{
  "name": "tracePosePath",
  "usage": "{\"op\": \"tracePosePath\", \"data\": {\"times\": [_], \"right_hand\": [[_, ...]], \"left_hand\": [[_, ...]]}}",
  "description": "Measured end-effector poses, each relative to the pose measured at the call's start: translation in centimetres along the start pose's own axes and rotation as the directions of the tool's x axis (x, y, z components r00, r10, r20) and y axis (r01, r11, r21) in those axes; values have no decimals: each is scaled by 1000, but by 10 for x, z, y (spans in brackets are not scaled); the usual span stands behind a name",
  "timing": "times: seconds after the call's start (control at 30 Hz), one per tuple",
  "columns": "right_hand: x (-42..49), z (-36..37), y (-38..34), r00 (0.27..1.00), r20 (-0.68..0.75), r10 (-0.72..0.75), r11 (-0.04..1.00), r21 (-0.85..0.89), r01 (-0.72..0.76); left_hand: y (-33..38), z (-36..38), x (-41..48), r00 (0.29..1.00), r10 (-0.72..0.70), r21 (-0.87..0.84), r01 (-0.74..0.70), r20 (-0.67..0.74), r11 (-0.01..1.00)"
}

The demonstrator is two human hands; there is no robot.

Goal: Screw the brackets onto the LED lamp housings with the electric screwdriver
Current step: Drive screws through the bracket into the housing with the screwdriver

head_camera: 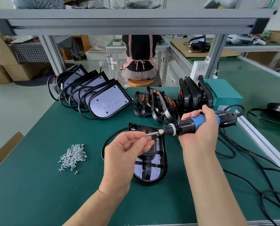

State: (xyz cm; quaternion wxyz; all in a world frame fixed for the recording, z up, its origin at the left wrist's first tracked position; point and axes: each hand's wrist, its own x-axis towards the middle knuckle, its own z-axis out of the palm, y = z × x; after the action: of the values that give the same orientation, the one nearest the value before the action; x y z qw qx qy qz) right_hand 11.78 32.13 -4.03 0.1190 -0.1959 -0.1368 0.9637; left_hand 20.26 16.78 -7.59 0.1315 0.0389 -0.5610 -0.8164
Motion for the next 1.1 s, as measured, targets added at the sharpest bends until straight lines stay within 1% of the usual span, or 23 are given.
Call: {"op": "tracePosePath", "data": {"times": [0.1,0.23,0.37,0.57,0.67,0.87,1.0,1.1], "right_hand": [[0,-1,1,1000,16,-11,1000,-10,11],[-1,-1,2,999,41,-22,1000,-15,23],[0,-3,1,999,20,-34,999,-18,34],[1,-5,3,1000,6,-30,1000,-10,30],[2,-6,3,1000,11,-28,1000,-10,28],[5,-9,6,1000,12,-26,999,-21,26],[5,-11,7,1000,-16,4,1000,-8,-4],[5,-11,9,998,-39,40,999,12,-39]], "left_hand": [[0,3,0,999,-34,-38,35,20,999],[1,4,0,999,-42,-60,43,10,997],[1,3,-1,999,-36,-69,36,-2,997],[-2,2,-1,1000,2,-28,-3,-18,1000],[-4,1,-2,999,23,-35,-24,-33,999],[-8,1,-2,999,47,-17,-48,-24,999],[-9,0,-2,999,46,-7,-46,-26,999],[-10,1,0,996,84,17,-84,-26,996]]}}
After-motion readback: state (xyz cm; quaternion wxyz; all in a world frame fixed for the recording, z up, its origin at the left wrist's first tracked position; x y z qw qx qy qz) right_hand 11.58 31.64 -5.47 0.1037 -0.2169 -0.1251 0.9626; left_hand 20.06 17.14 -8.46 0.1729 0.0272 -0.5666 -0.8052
